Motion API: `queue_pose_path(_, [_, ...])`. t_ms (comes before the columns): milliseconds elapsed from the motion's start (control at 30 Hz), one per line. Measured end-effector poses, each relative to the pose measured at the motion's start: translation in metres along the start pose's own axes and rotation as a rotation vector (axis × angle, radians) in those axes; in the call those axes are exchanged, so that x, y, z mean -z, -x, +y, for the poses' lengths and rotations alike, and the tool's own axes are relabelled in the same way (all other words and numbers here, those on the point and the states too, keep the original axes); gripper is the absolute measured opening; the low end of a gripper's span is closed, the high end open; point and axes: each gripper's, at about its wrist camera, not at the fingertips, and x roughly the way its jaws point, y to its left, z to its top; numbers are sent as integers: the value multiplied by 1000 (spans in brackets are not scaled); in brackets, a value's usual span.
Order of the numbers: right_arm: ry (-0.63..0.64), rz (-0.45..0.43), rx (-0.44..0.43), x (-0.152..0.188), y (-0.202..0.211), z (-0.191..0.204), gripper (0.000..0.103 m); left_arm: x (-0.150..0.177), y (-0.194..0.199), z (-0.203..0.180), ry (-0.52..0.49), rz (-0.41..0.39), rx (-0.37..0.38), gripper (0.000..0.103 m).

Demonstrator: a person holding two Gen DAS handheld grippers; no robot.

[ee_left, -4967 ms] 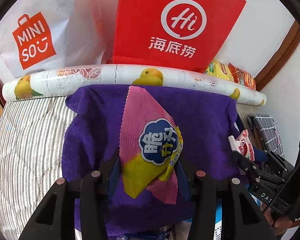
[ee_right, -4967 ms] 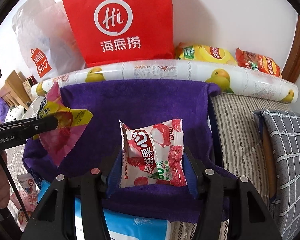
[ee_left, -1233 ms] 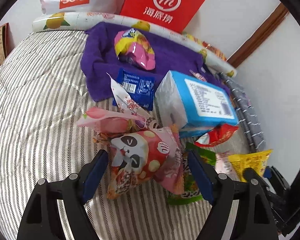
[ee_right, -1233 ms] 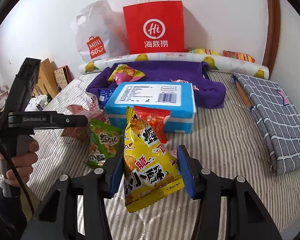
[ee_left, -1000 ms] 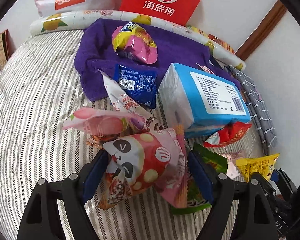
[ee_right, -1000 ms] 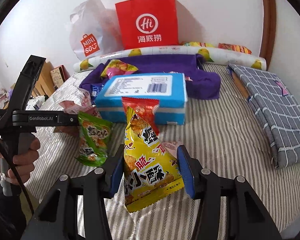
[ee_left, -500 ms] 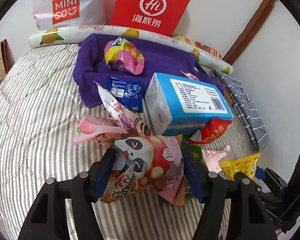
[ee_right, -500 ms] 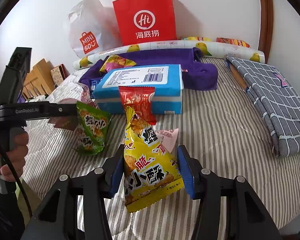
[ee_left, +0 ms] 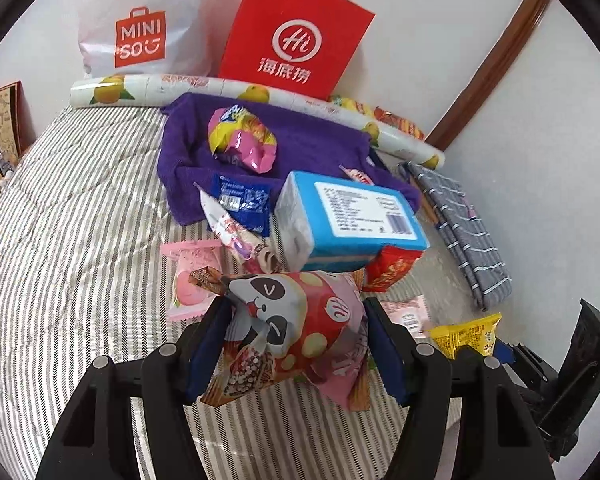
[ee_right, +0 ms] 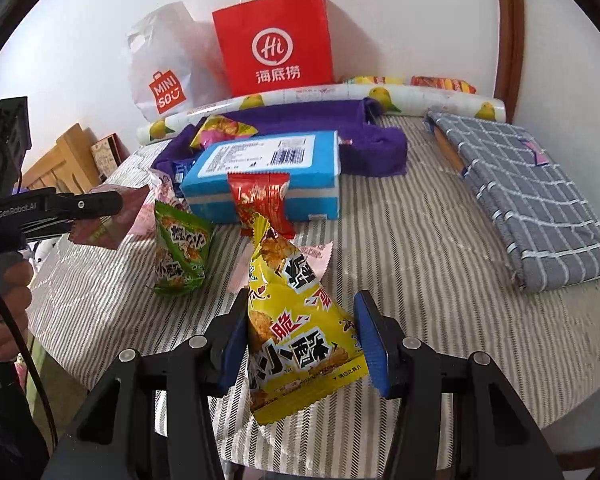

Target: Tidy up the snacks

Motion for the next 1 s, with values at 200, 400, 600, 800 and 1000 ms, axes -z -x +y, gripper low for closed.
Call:
queue_pose_path(200, [-2, -41, 4, -20, 20, 1, 51, -15, 18, -13, -22, -39, 7, 65])
queue_pose_path(400, [32, -98, 4, -55, 38, 10, 51, -38, 31, -33, -66, -74, 9, 65])
queue_pose_path(600, [26, -141, -1, -91, 41, 12, 51, -62, 38, -51, -125, -107, -17, 65])
queue_pose_path(800, [27, -163, 0, -124, 32, 11, 51, -84, 32, -60, -140, -128, -61, 65])
queue_pose_path(1000, [0, -156, -7, -153, 14, 1, 51, -104, 25, -67, -176, -142, -100, 65])
